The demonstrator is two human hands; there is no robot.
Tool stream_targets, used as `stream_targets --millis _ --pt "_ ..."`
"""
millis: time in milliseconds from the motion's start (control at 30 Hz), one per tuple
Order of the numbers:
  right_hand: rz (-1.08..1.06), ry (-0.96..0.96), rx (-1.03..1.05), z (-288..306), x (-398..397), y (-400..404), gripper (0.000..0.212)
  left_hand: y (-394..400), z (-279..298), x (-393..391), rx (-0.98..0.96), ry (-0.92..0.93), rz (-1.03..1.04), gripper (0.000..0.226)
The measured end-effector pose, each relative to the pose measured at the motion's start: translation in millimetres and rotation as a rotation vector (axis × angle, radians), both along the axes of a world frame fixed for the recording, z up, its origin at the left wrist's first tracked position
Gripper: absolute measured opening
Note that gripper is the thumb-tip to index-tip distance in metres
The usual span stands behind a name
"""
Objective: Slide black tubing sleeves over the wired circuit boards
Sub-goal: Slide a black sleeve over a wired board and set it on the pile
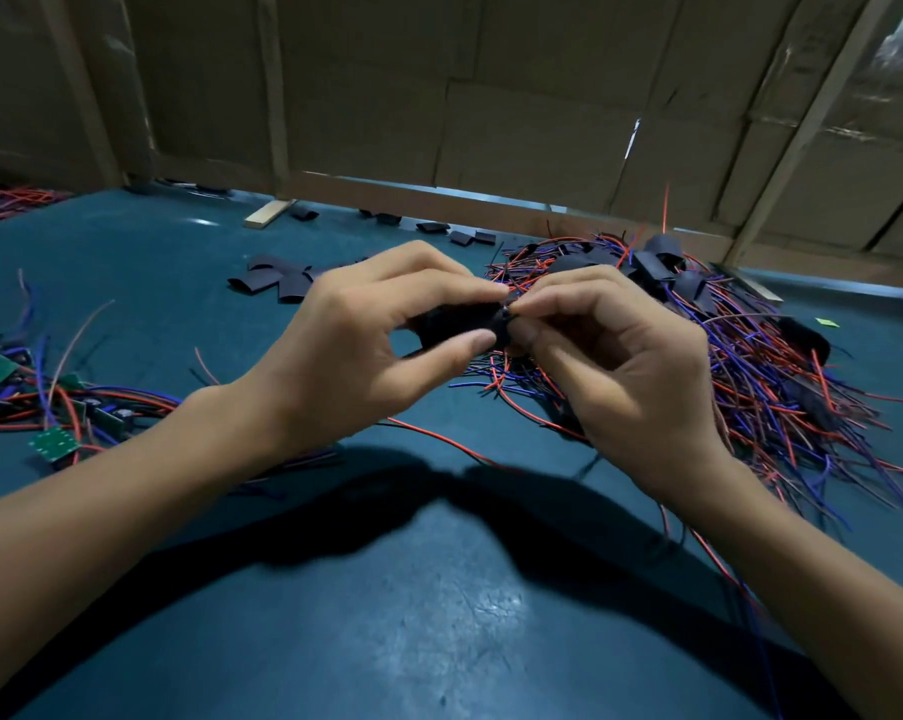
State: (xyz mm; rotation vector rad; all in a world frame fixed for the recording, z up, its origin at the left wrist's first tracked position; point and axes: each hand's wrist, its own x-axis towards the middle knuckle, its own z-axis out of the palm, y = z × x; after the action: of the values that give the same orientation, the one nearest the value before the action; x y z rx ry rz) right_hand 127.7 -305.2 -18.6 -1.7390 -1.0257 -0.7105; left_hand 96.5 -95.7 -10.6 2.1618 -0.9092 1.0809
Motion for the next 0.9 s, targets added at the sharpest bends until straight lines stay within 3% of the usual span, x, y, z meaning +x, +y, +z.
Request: stream_targets --millis 200,300,367,467,533,600,667,767,900 --pt "0.135 0.455 0.215 -4 -6 13 0.014 -10 -6 1 0.031 0.199 -0.083 0.049" --pt "0.231 0.679 0.293 0 -5 11 0.011 -6 -3 -1 -0.084 0.427 -0.151 0.067" --pt "0.271 0.718 0.355 5 -1 6 0.009 0 2 0 -0.166 0.462 -0.131 0.07" --pt "0.125 0.532 0.487 19 12 -9 0.007 27 14 7 -0.107 0.509 -0.037 0.056" --pt "-0.124 0.325 0.464 28 21 -26 0.006 54 20 11 0.135 0.707 0.034 0.051" --pt "-0.415 0.165 0.317 32 30 -42 0.009 73 19 14 0.404 0.968 0.112 0.055" --pt "-0.635 0.123 0.042 32 35 -53 0.013 76 13 17 0.516 1.126 0.127 0.047" --pt "-0.731 0.195 -0.282 29 34 -53 0.018 71 9 21 0.483 1.094 0.088 0.02" --pt "-0.842 0.049 -0.172 29 21 -39 0.019 65 12 21 0.235 0.924 0.02 0.013"
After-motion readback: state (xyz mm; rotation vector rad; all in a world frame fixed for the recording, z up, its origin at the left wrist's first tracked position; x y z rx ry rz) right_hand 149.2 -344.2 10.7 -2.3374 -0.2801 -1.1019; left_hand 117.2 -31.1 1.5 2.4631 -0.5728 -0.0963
